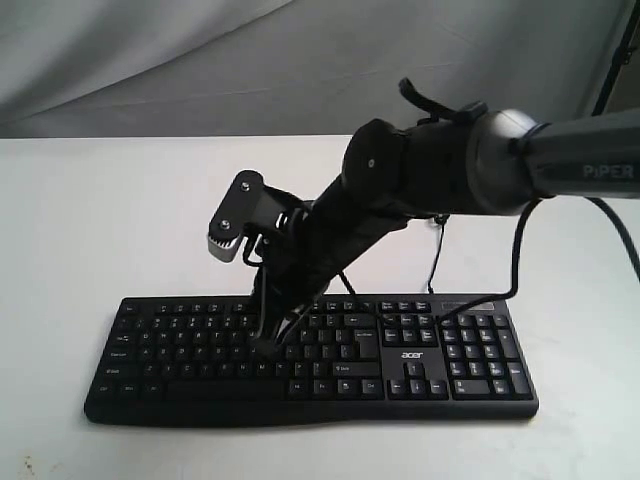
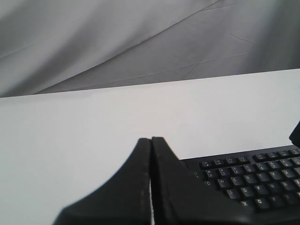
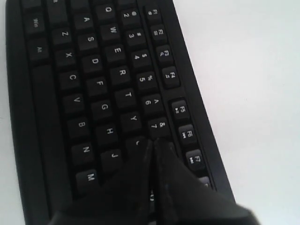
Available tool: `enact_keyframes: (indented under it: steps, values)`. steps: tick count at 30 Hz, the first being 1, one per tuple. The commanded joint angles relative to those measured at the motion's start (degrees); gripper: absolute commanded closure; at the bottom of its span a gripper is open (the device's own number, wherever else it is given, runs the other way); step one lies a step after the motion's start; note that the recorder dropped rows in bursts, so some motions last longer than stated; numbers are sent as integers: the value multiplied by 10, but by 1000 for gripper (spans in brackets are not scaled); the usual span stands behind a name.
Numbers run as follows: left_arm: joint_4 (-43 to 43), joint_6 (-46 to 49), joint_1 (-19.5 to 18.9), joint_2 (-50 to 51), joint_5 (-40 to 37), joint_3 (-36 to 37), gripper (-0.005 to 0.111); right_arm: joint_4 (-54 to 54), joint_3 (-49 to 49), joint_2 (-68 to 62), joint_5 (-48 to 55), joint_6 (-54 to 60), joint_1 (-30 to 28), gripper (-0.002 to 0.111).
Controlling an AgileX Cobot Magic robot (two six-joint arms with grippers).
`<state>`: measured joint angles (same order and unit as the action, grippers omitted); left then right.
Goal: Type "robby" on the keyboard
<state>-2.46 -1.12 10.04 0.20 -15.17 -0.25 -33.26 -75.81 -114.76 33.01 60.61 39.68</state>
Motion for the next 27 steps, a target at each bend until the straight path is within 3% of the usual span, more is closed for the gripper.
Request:
enact_keyframes:
  steps: [1,27]
  values:
    - [-3,-2,3,-2,3,2,107,23,20,4,-19,-23,-5,108]
    - [-3,-2,3,-2,3,2,107,8,41,-13,-26,-22,-15,108]
